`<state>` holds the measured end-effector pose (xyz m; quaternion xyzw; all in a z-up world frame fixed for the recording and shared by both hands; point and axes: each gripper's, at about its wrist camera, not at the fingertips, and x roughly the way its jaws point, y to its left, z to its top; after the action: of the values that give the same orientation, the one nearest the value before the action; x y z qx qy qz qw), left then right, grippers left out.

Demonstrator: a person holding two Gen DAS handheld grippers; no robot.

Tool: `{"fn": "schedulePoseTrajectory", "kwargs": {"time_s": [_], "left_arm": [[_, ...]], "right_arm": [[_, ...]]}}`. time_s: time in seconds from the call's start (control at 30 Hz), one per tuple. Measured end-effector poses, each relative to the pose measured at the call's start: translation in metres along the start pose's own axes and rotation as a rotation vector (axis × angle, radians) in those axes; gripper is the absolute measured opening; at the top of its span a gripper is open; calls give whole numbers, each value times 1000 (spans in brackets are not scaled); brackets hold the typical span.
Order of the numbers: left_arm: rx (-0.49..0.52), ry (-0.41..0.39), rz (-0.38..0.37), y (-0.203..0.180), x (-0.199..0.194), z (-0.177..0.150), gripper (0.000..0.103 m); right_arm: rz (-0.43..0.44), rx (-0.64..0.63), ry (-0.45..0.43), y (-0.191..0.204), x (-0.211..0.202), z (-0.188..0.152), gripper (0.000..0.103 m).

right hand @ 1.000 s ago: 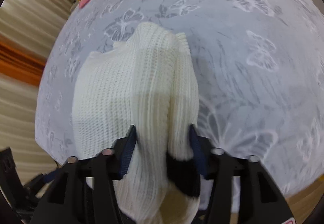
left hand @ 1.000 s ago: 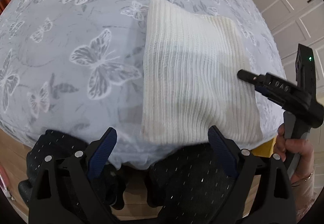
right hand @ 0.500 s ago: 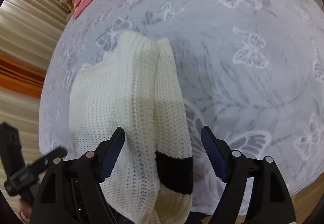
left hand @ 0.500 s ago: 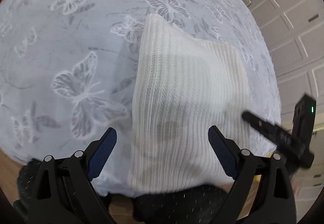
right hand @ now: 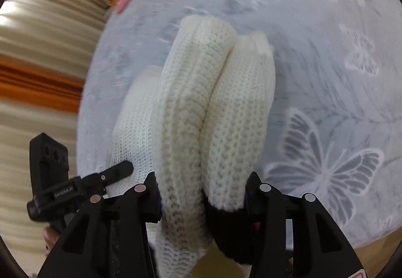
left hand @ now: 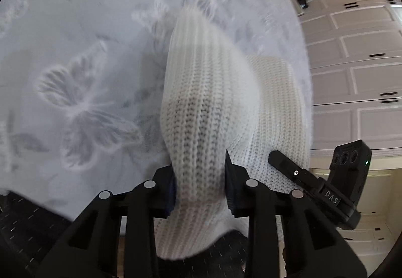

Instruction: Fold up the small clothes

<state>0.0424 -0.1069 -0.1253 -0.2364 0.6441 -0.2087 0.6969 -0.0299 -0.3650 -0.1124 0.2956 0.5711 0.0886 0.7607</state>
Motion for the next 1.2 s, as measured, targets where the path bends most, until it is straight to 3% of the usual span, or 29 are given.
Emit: {"fn": "schedulePoseTrajectory", "kwargs": {"time_s": [0.07,0.1,0.17,0.23,0.3,0.37,0.43,0.6,0.67,0.7,0.77,0.87,0.97,1.03,1.07,1.1,1.17,1.2], "left_arm": [[26,-11,30,3,-23,-8,34],[30,-8,57,8,-26,-12,38],[52,3,183,22,-18,-25,39],[96,12,330,30,-8,-37,39],[120,-13,359,29,-12,-44,43],[153,-52,412,21,-20,-51,55],[209,-97,463,6,-26,-56,60],[314,-154,558,-15,-36,-64,68],[338,-155,572,-17,-39,-65,70],[343,-152,573,-20,-37,-64,71],[347,-143,574,-20,-39,-68,71],[355,-138,575,-20,-38,-70,71],[363,-136,590,-21,-34,-70,72],[360,-135,587,-20,-32,-70,72],[358,-133,589,-20,-32,-70,72],[358,-132,589,-20,-31,-70,72],[356,-128,592,-19,-30,-69,74],[354,-126,590,-18,-30,-69,75]], "right_arm": [[-7,-5,16,-3,10,-11,53],[-58,-16,41,-9,25,-19,59],[-187,1,101,-22,47,-28,64],[-137,86,71,-28,40,-32,66],[-173,64,-11,-14,20,-28,66],[-252,19,-80,2,7,-21,69],[-305,-25,-125,16,0,-11,71],[-250,-90,-63,34,25,11,71],[-248,-111,-24,36,40,18,41],[-242,-106,-12,40,43,18,17],[-193,-120,-43,53,33,21,16],[-186,-183,-133,76,1,30,16],[-270,-197,-116,64,10,33,16],[-411,-215,-7,39,48,29,25],[-417,-187,31,26,60,23,30],[-388,-163,2,23,55,21,31],[-359,-115,-49,23,35,21,46],[-354,-100,-72,24,26,20,58]]}}
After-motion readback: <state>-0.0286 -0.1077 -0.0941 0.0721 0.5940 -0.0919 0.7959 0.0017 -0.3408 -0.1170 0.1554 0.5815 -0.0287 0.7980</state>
